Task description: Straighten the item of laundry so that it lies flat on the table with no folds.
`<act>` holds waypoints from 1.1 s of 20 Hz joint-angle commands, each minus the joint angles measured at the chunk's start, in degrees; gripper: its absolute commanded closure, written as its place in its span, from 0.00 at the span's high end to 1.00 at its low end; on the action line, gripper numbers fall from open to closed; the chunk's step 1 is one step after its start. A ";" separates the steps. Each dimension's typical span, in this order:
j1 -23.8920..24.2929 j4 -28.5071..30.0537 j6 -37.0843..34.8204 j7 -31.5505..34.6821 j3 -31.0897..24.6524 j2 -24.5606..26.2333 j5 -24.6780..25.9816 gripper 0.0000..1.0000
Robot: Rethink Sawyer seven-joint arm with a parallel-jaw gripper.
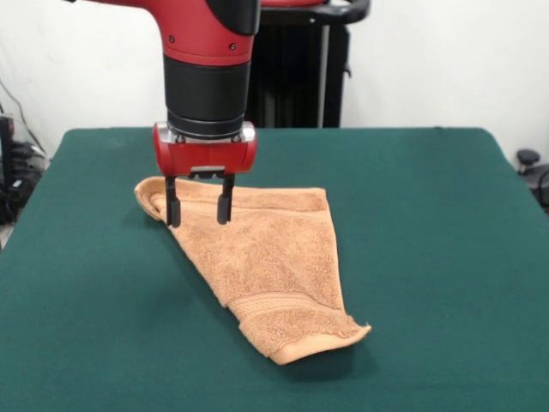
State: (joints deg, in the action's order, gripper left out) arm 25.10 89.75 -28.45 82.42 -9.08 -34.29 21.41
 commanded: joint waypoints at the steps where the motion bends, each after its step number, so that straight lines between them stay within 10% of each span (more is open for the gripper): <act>1: -1.09 4.53 2.42 3.60 -4.74 1.43 0.71 1.00; 22: -1.34 4.66 1.78 3.61 -4.60 1.16 0.46 1.00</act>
State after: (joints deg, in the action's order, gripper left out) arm 24.72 89.83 -28.45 82.42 -9.06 -34.28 21.39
